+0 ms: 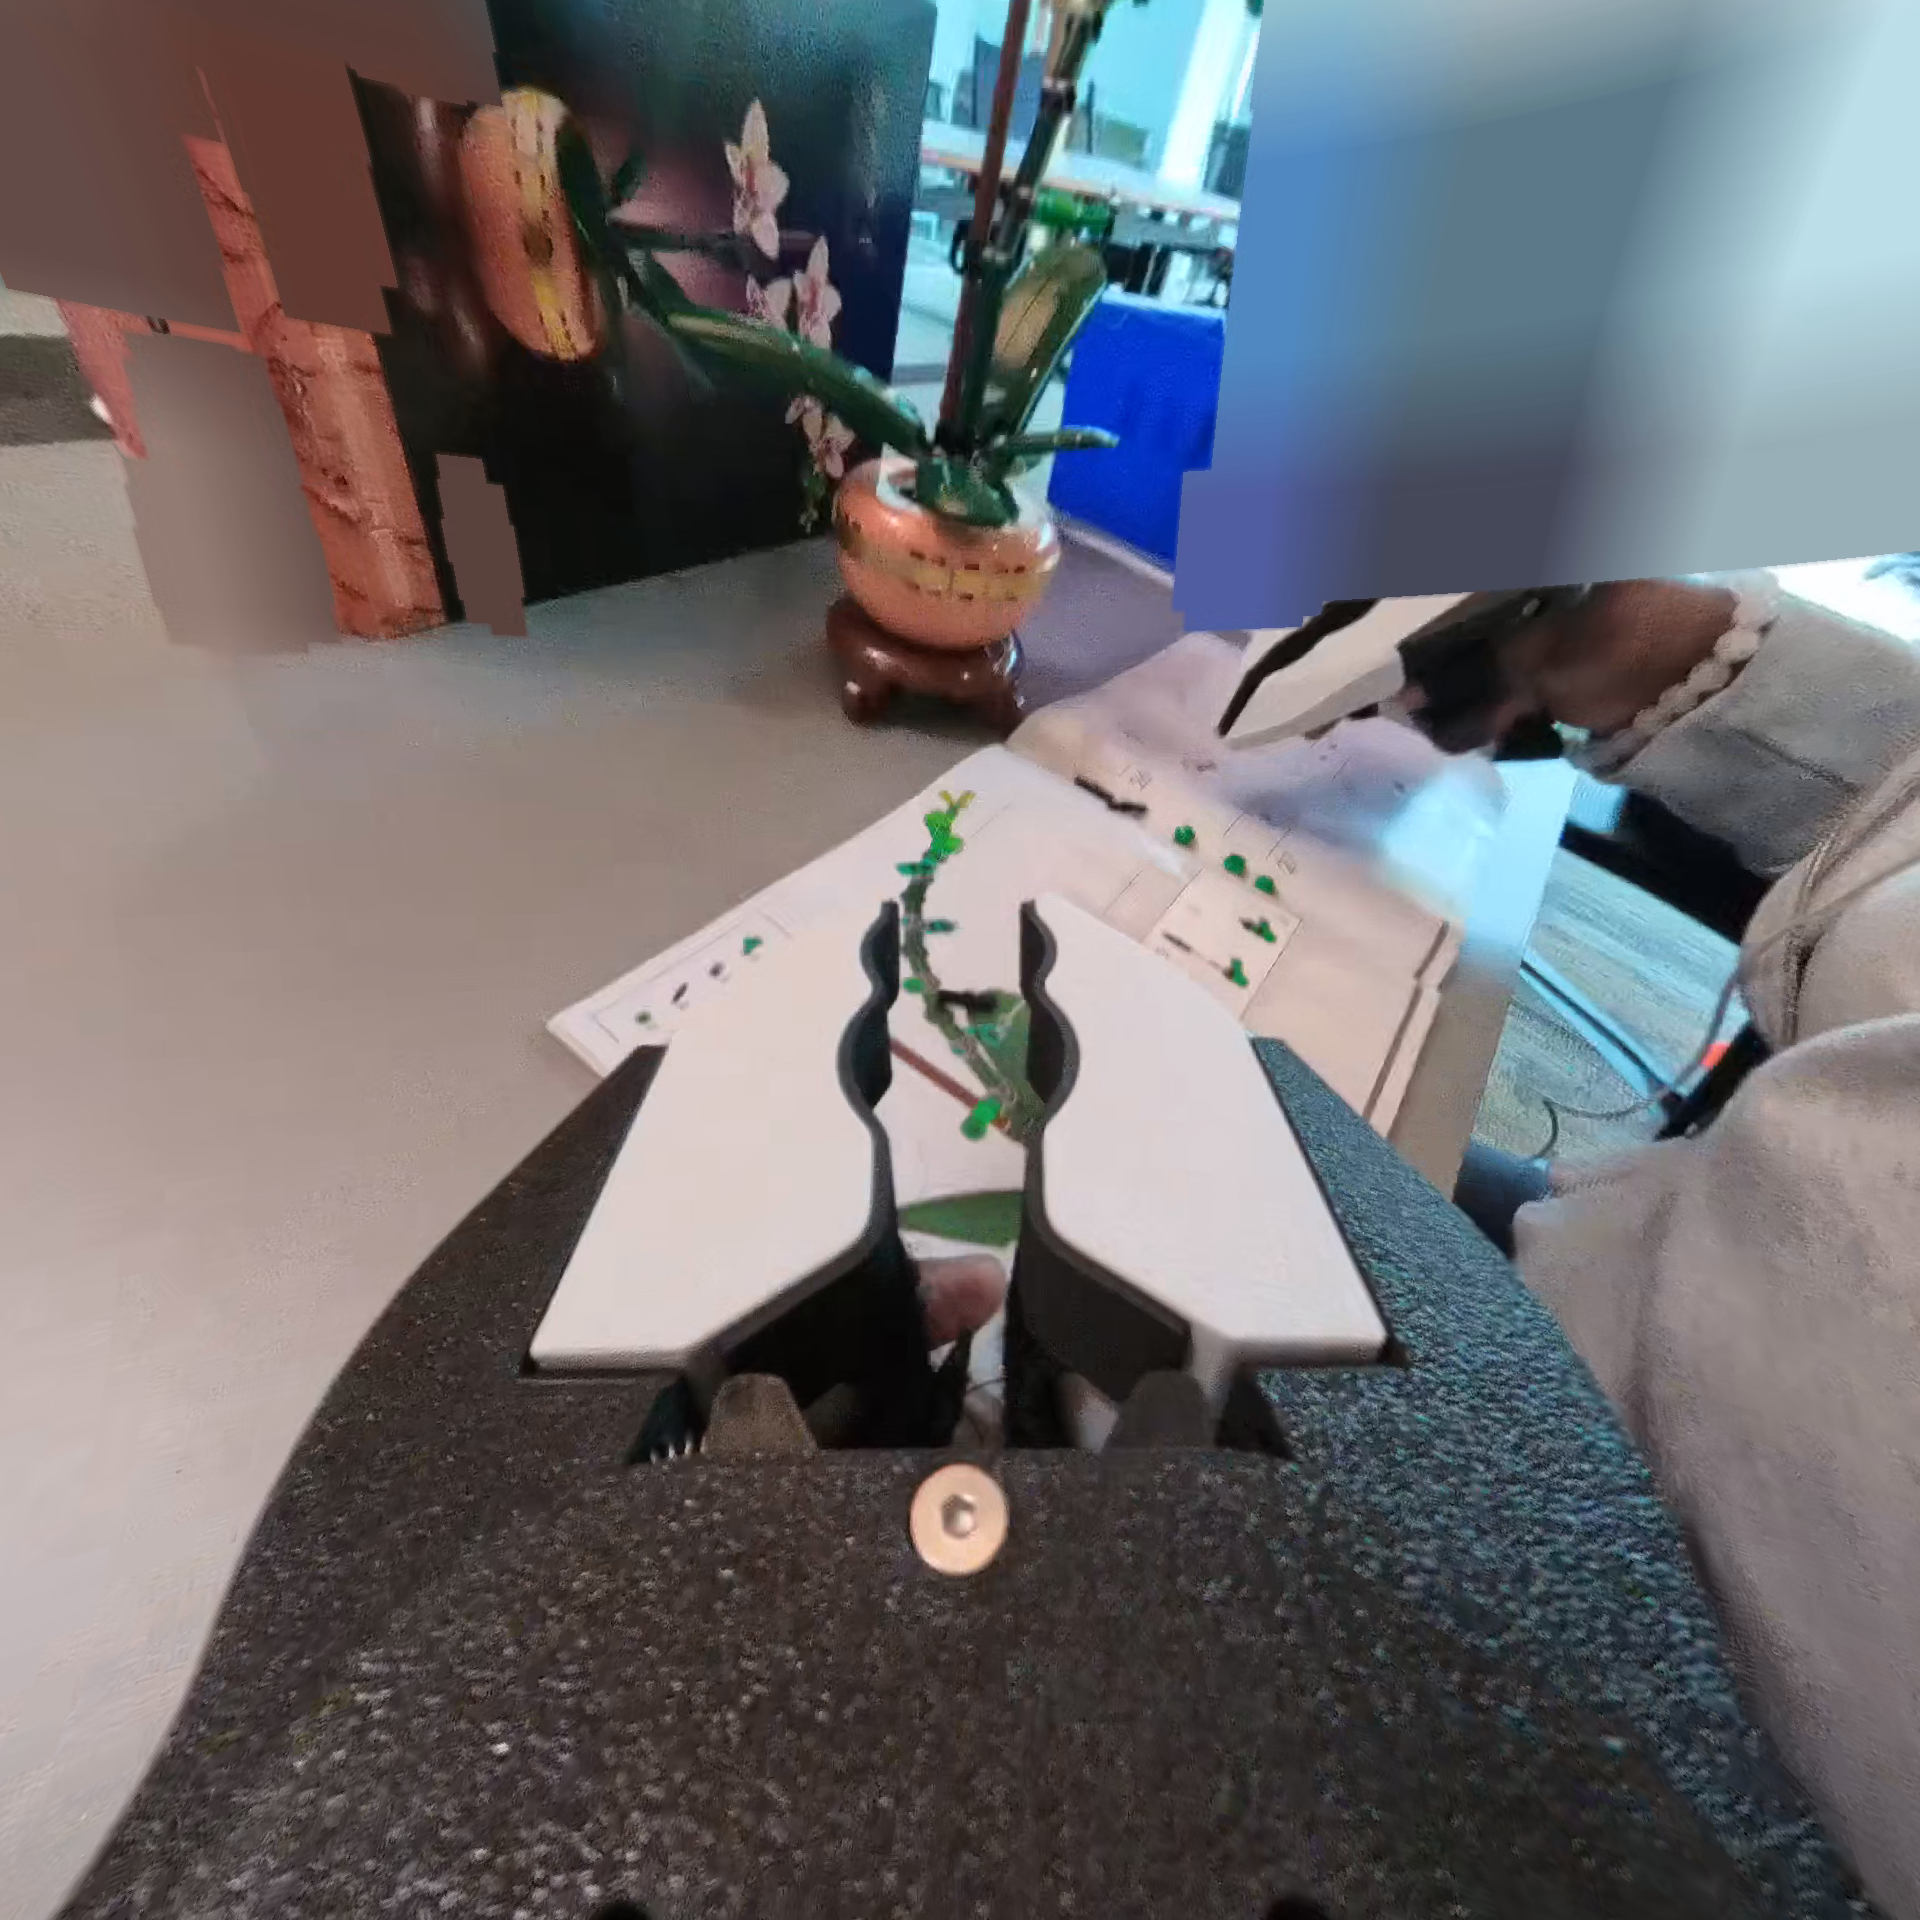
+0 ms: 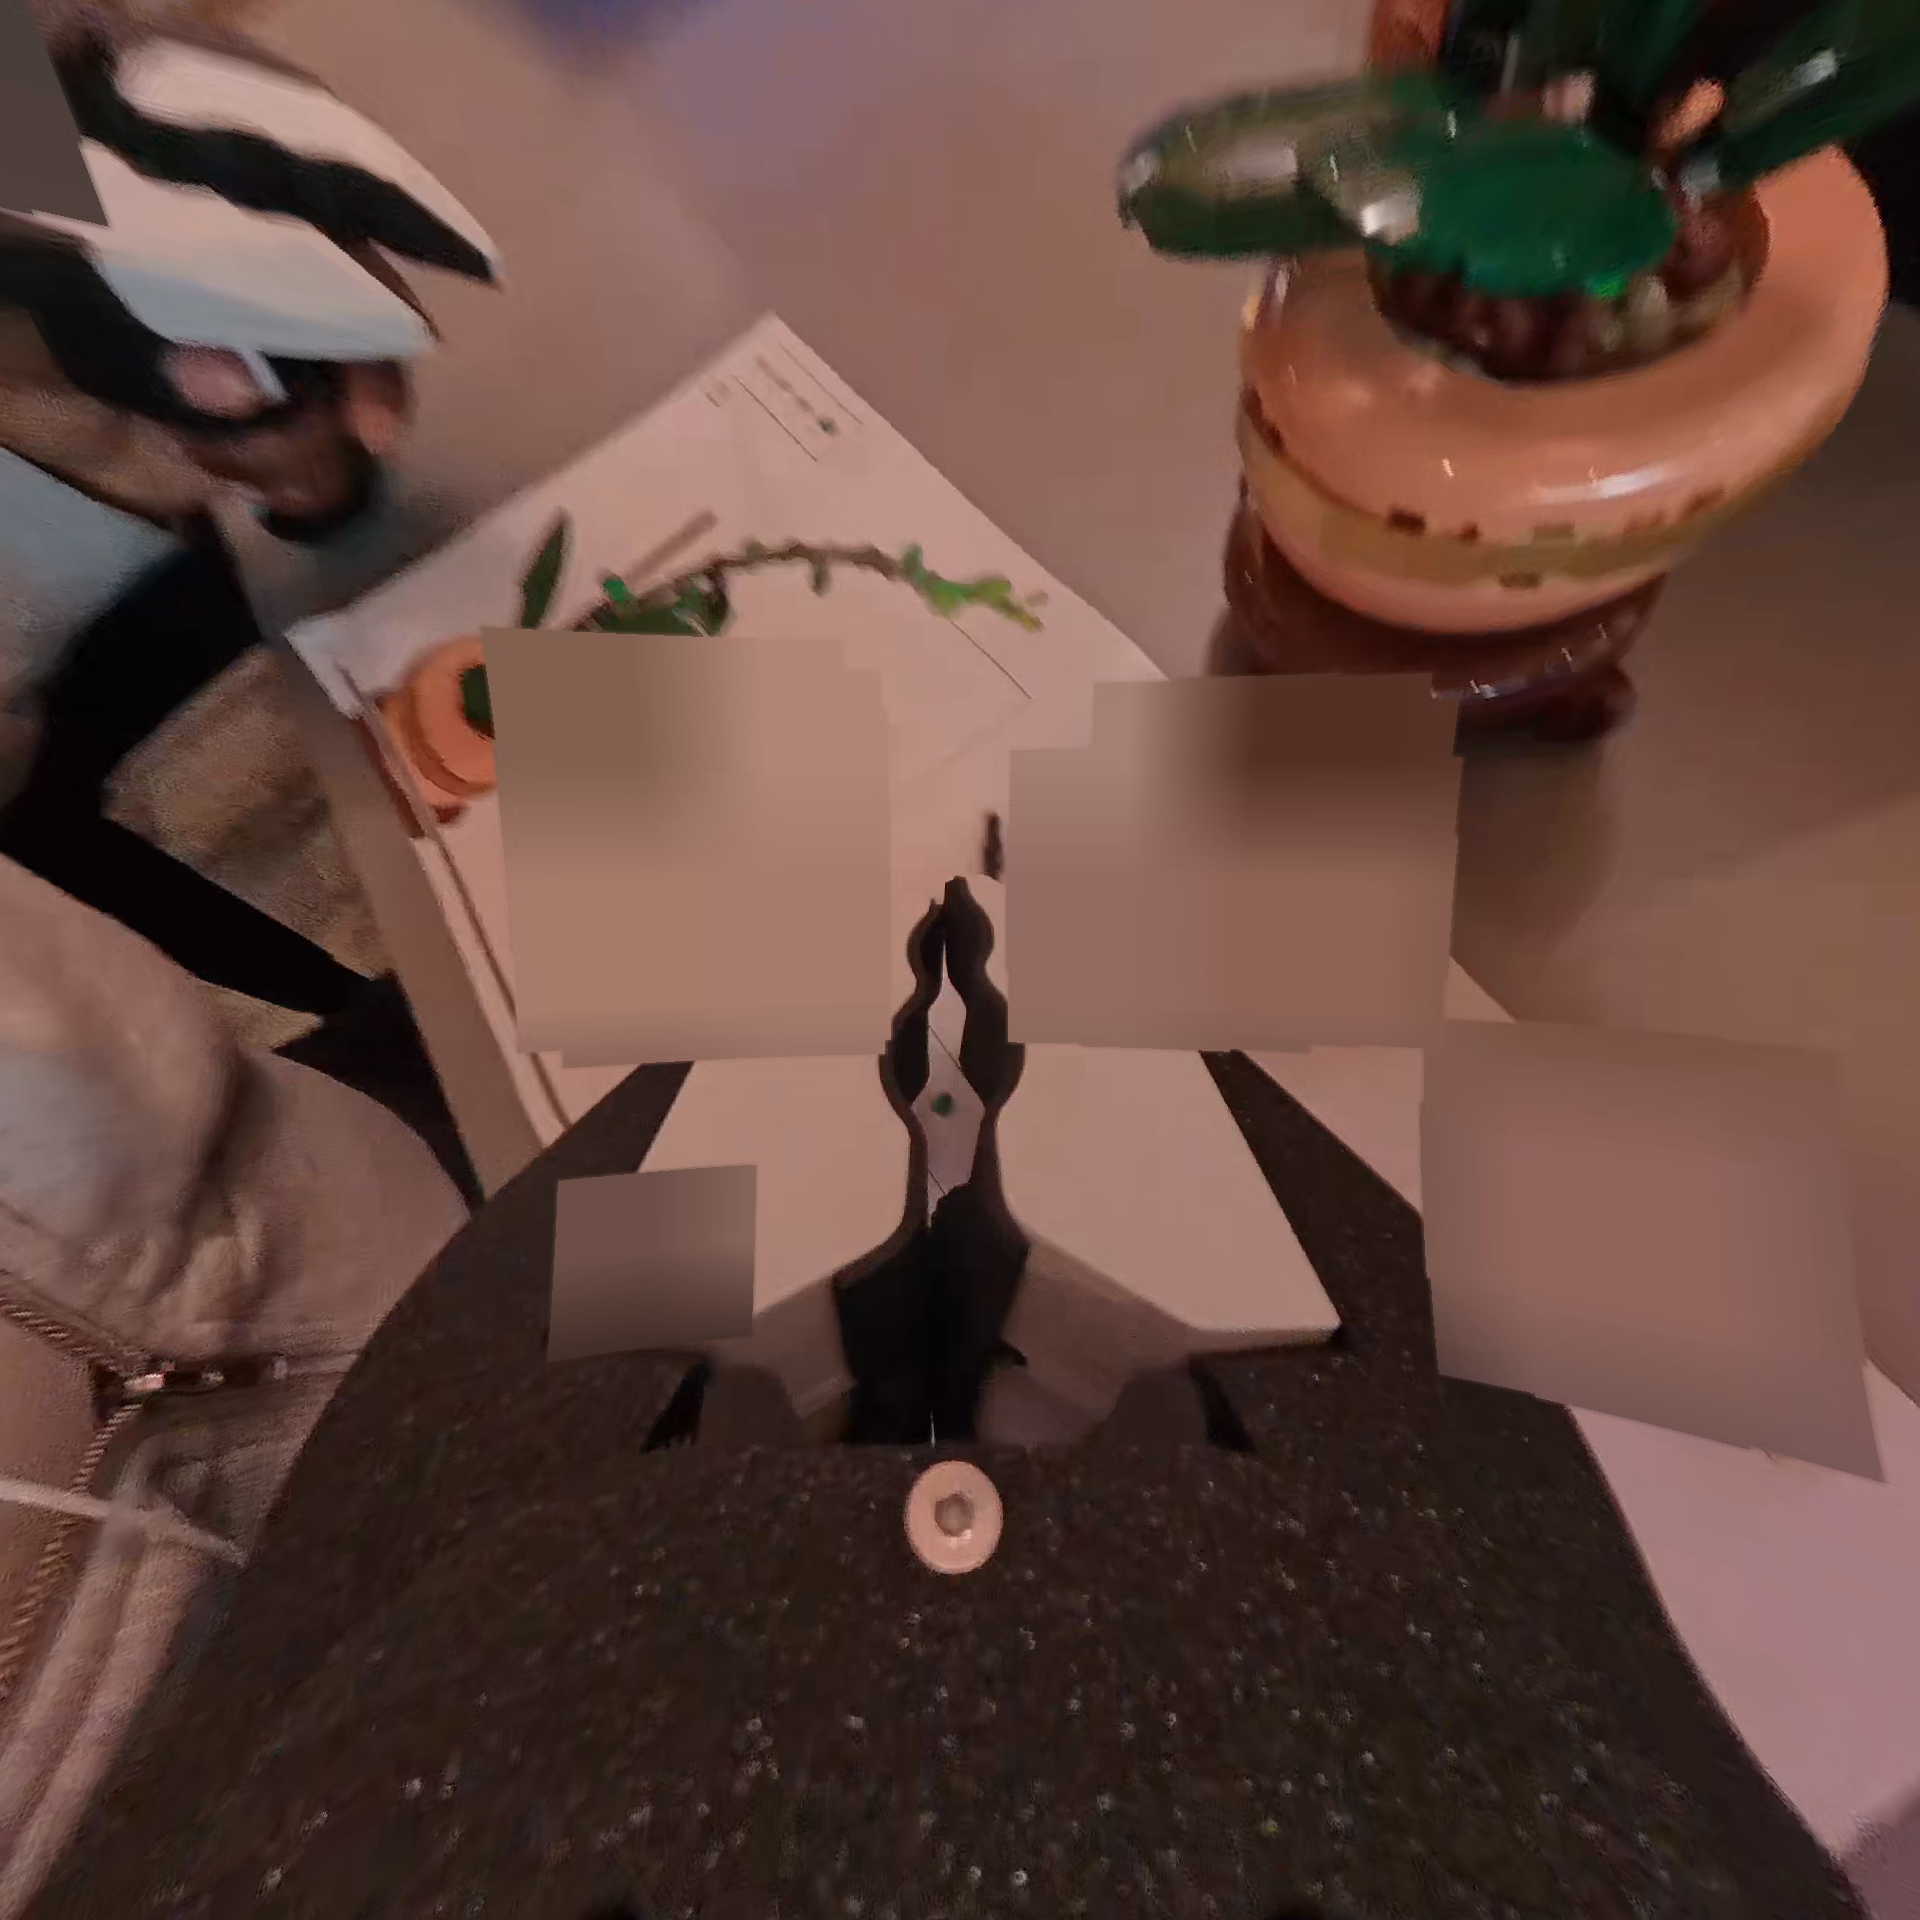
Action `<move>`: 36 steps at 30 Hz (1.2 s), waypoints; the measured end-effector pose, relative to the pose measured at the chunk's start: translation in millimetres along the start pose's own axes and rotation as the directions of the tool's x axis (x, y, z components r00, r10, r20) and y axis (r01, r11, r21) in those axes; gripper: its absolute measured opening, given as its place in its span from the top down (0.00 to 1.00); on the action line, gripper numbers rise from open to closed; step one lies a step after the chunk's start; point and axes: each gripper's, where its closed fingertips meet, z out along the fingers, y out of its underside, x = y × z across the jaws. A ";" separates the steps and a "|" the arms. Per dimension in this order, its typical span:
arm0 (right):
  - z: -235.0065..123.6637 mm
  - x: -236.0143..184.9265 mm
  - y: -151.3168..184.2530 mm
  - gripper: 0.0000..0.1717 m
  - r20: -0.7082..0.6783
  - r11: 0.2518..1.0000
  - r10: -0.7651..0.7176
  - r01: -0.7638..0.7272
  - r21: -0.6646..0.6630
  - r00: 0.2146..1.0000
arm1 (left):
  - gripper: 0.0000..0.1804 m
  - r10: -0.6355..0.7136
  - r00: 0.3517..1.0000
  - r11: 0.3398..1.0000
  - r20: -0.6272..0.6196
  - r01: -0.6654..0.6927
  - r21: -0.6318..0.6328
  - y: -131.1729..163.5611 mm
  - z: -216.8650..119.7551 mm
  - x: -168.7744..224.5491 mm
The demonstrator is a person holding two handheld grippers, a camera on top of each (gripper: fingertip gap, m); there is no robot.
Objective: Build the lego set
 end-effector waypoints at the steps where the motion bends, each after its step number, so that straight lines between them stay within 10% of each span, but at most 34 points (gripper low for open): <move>1: 0.1 -4.3 -5.4 1.00 0.034 1.000 0.009 -0.010 0.028 0.999 | 0.89 0.004 1.000 1.000 -0.004 -0.004 0.018 -3.8 2.4 2.2; 22: 117.6 -71.3 -32.3 0.89 0.322 0.795 -0.483 0.562 -0.226 0.814 | 0.87 0.036 0.999 0.952 -0.002 -0.035 -0.303 41.1 7.5 7.0; 30: 114.1 -66.3 -30.4 0.99 0.329 0.800 -0.468 0.551 -0.236 0.820 | 0.87 0.039 0.999 0.947 -0.011 -0.040 -0.318 43.1 8.2 8.3; 36: 34.0 -29.2 -28.2 0.99 0.129 0.924 -0.315 0.335 -0.185 0.940 | 0.87 0.039 0.999 0.947 -0.002 -0.037 -0.319 43.3 7.9 7.4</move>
